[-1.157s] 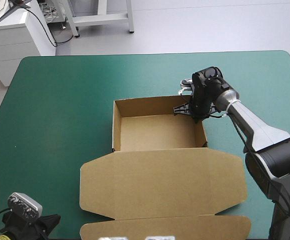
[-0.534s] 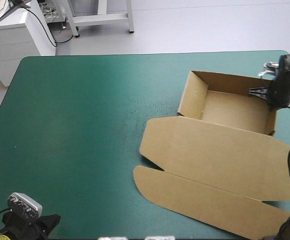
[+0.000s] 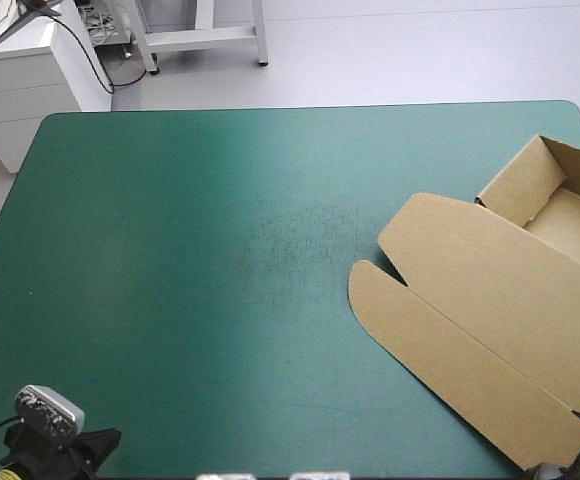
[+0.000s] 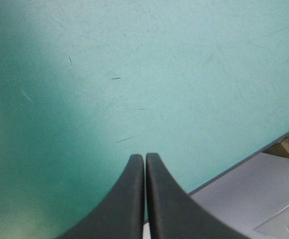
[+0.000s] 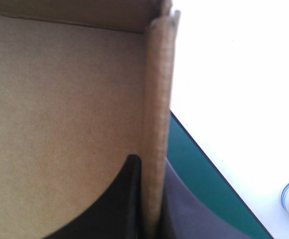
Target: Fold the box
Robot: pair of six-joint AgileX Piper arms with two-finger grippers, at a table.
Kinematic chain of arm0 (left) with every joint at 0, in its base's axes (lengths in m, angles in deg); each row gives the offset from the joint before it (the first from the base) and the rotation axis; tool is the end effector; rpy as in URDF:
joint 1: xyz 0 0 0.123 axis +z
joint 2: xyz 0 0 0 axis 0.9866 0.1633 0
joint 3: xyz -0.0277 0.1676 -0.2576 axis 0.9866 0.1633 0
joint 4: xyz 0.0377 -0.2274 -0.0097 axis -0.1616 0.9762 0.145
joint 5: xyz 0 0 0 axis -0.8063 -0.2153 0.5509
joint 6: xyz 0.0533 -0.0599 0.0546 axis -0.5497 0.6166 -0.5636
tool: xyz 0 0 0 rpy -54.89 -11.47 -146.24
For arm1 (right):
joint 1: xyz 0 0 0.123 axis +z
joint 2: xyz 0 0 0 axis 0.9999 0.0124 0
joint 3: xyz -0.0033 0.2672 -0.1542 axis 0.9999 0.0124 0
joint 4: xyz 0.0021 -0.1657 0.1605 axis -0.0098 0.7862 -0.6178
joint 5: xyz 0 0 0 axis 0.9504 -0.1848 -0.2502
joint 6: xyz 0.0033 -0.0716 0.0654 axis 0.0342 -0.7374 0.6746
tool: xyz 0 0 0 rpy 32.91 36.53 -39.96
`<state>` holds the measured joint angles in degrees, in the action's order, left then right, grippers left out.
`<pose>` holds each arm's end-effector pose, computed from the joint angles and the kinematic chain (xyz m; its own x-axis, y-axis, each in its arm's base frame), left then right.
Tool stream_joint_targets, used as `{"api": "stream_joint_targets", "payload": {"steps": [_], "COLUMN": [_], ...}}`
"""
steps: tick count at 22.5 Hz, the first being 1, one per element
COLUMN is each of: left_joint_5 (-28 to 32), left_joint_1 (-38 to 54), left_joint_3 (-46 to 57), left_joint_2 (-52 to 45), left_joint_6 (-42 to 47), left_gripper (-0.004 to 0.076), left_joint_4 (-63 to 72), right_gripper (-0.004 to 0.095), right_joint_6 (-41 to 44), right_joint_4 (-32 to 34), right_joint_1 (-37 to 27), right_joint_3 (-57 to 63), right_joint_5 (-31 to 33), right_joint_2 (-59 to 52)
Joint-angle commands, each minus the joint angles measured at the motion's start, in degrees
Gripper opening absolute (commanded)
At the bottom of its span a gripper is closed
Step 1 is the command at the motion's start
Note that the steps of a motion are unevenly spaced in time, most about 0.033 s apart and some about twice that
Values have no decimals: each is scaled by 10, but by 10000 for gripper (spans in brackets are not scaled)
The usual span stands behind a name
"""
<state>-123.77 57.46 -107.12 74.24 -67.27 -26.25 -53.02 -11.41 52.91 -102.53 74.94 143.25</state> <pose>-0.0315 0.0004 0.2635 -0.6450 0.3269 -0.6908 0.5002 0.8640 -0.0581 0.2996 -0.2348 0.3279 -0.7624 0.5754 -0.2962 0.6254 0.7727 -0.1087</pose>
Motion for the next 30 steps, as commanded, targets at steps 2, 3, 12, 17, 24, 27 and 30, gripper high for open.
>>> {"api": "stream_joint_targets", "payload": {"steps": [2,3,12,17,24,27,30], "left_joint_5": [27,27,27,27,27,27,27], "left_joint_1": [-3,-3,-3,-3,-3,-3,-3], "left_joint_3": [-13,-13,-13,-13,-13,-13,-13], "left_joint_2": [8,8,8,8,8,8,8], "left_joint_6": [3,3,3,3,3,3,3], "left_gripper": [-8,-8,-8,-8,-8,-8,-8], "left_joint_4": [10,10,10,10,10,10,10], "right_gripper": [97,148,418,399,-6,-7,-5], "right_joint_6": [-6,-4,16,16,-40,-40,-53], "right_joint_4": [3,3,54,25,-90,-121,-142], "right_joint_1": [-9,-9,-9,-9,-7,-2,28], "right_joint_3": [-13,-13,-13,-13,-6,16,80], "right_joint_5": [12,12,12,12,12,12,12], "right_joint_2": [-32,-31,-46,-115,-226,-274,-343]}}
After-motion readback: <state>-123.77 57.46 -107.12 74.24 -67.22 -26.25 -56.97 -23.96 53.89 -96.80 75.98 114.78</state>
